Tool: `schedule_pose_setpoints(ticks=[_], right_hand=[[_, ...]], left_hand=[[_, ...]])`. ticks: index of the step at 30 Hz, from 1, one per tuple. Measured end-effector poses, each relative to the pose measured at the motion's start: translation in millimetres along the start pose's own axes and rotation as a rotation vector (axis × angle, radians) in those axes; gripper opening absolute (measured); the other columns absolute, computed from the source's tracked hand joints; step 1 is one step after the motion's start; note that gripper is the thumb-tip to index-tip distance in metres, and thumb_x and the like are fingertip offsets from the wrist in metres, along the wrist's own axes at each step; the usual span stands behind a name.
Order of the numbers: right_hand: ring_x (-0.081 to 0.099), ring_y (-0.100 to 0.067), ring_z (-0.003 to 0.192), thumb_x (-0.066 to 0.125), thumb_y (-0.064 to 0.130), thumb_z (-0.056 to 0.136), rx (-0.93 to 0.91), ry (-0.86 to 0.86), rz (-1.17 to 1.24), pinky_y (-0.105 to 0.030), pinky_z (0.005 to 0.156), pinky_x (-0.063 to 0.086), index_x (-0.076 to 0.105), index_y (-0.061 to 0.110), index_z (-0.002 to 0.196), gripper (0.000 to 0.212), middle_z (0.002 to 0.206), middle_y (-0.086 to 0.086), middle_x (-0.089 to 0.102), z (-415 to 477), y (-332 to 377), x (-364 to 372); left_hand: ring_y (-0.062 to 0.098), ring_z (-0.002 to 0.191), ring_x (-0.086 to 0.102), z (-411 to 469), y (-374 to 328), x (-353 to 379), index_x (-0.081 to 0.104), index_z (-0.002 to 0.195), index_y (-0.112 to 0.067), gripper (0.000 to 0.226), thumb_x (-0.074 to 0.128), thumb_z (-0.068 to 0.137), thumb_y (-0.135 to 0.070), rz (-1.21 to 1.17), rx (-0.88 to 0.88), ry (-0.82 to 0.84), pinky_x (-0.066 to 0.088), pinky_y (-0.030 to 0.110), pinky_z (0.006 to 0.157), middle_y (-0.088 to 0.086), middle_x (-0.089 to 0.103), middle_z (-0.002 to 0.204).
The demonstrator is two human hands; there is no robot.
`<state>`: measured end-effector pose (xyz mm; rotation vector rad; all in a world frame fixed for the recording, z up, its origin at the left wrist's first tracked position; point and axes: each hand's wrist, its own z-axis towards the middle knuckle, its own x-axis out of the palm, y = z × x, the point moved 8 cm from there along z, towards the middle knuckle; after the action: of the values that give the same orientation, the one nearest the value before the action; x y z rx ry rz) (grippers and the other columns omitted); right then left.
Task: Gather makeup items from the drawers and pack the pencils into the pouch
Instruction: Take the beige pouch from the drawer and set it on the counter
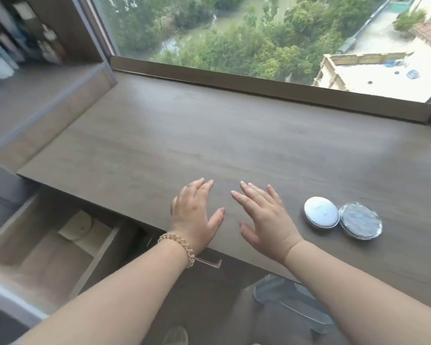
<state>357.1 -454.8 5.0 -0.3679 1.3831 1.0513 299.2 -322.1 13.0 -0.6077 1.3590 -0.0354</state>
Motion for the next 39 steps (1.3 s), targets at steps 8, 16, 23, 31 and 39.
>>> schedule_pose_setpoints(ticks=[8,16,23,31,39], right_hand=[[0.015,-0.02,0.146,0.054,0.039,0.081,-0.08,0.174,0.027,-0.041,0.118,0.001,0.03,0.028,0.146,0.069,0.158,-0.002,0.02,60.1,130.3,67.1],[0.049,-0.019,0.123,0.054,0.036,0.079,-0.083,0.161,0.207,-0.035,0.107,0.034,0.053,0.025,0.13,0.052,0.133,0.002,0.054,126.7,285.8,160.9],[0.046,-0.028,0.123,0.05,0.041,0.084,0.19,0.585,0.044,-0.039,0.102,0.035,0.041,0.023,0.136,0.056,0.139,-0.005,0.044,149.2,324.8,299.5],[0.049,-0.035,0.119,0.053,0.039,0.086,0.349,0.651,-0.108,-0.042,0.096,0.038,0.031,0.021,0.141,0.062,0.141,-0.012,0.042,159.0,309.5,357.8],[0.043,-0.039,0.124,0.048,0.016,0.086,0.337,0.68,-0.239,-0.055,0.113,0.013,0.016,0.022,0.147,0.069,0.137,-0.015,0.044,156.9,304.4,381.9]], left_hand=[[0.021,0.109,0.053,-36.6,140.4,-83.9,0.058,0.119,-0.02,0.045,0.046,0.08,-0.039,0.041,-0.104,-0.206,0.038,0.038,0.092,-0.001,0.059,0.114],[0.017,0.118,0.047,-55.5,335.7,-110.0,0.051,0.122,-0.027,0.036,0.054,0.086,-0.03,0.122,-0.307,0.049,0.031,0.037,0.101,-0.005,0.052,0.123],[0.021,0.125,0.045,-46.5,447.6,-69.1,0.041,0.135,-0.025,0.045,0.046,0.091,-0.028,0.238,-0.312,0.356,0.03,0.039,0.103,-0.002,0.048,0.136],[0.033,0.14,0.021,-47.5,484.2,-5.3,0.018,0.145,-0.026,0.065,0.05,0.089,-0.035,0.253,-0.313,0.533,0.025,0.043,0.107,0.012,0.019,0.153],[0.034,0.13,0.03,-44.5,497.4,3.8,0.02,0.145,-0.026,0.066,0.051,0.088,-0.037,0.185,-0.456,0.5,0.033,0.045,0.1,0.011,0.03,0.142]])
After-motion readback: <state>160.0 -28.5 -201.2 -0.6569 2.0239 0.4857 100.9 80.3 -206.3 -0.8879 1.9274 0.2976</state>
